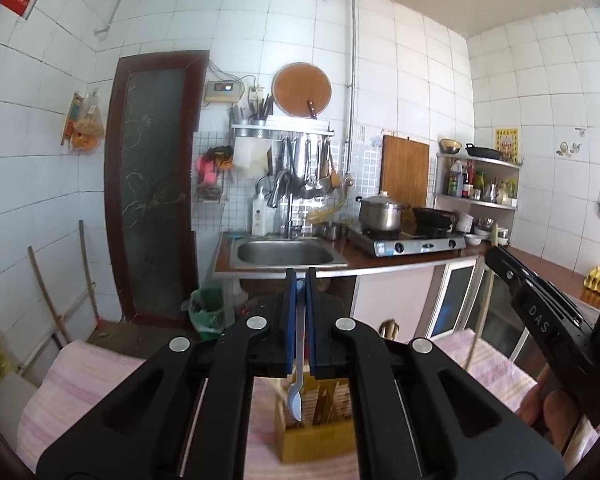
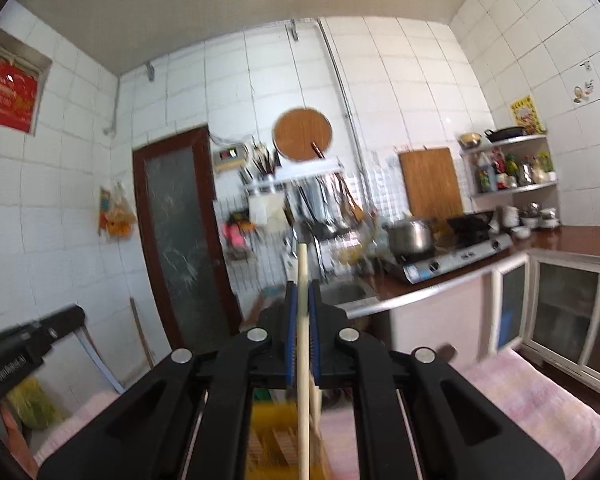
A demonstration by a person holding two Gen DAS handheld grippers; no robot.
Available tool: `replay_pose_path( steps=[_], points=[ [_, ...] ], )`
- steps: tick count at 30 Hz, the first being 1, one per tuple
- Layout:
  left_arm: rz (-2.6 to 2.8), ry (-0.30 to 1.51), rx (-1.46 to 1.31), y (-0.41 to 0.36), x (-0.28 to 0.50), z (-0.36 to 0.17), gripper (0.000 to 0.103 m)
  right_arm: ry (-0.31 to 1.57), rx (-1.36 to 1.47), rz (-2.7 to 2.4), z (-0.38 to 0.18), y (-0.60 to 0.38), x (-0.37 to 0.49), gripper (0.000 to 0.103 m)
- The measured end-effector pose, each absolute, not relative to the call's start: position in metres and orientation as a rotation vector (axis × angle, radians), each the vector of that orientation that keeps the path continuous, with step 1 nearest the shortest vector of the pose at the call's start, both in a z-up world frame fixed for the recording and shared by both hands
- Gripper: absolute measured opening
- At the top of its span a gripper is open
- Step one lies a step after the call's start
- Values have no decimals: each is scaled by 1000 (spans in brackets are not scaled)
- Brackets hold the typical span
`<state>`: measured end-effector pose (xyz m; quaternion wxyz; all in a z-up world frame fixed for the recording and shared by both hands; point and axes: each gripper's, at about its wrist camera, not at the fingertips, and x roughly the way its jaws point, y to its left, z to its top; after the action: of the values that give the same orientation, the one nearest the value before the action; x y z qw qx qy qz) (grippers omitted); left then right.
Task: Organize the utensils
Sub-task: 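Lift the spatula and chopstick and carry them above the yellow holder, then open the left tool over the holder while the right tool releases its chopstick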
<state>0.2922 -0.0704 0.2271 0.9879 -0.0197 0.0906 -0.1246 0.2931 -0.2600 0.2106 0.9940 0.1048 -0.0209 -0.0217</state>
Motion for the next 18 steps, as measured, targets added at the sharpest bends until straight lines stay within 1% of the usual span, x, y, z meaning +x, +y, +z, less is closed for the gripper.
replay_pose_path(
  steps=[4,9,13,18],
  points=[
    [-264,196,-55,-79,325,217,3,-78,189,-25,214,-253,323,6],
    [-293,256,-44,-89,360,171,3,-80,167,-7,187,-248,360,6],
    [-300,305,-39,-89,378,139,3,-27,150,-2,156,-244,387,6],
    [-302,359,-57,-80,392,115,4,61,158,16,127,-246,397,6]
  ],
)
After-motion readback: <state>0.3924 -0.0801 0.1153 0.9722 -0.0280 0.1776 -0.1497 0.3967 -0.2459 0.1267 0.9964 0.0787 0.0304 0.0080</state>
